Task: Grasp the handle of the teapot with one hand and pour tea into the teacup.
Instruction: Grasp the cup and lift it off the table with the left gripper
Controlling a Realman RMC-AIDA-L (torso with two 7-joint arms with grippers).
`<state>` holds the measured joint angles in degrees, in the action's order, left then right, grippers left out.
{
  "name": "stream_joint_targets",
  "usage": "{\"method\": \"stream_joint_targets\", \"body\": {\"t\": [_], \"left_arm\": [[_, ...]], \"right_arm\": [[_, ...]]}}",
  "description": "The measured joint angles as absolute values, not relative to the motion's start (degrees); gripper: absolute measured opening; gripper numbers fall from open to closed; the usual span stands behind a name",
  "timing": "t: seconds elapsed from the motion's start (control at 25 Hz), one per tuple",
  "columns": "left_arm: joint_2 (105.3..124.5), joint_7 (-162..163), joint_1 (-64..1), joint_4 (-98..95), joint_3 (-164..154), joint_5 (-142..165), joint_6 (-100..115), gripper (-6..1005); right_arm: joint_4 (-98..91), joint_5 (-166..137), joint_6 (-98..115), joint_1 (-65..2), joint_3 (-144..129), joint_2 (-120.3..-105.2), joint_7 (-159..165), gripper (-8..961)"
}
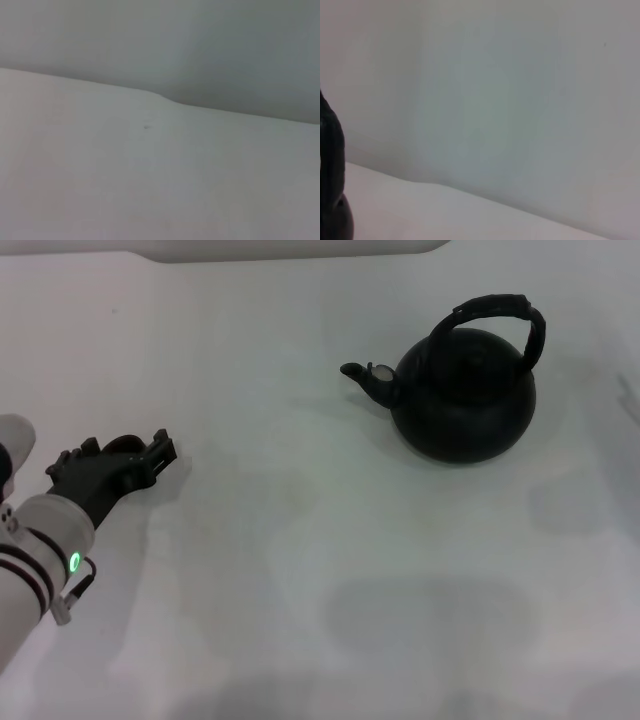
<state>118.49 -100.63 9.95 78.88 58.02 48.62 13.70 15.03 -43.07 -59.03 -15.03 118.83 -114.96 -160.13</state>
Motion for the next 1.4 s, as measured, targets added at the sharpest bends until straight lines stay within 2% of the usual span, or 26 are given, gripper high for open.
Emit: {"method": "stream_joint_targets", "body": {"t": [1.4], "left_arm": [[118.35, -104.44, 10.54, 80.13, 56.2, 45.44, 17.53, 890]], "right_arm": [[15.47, -43.24, -59.06, -14.81, 118.74, -115.13, -160.74, 816]]}}
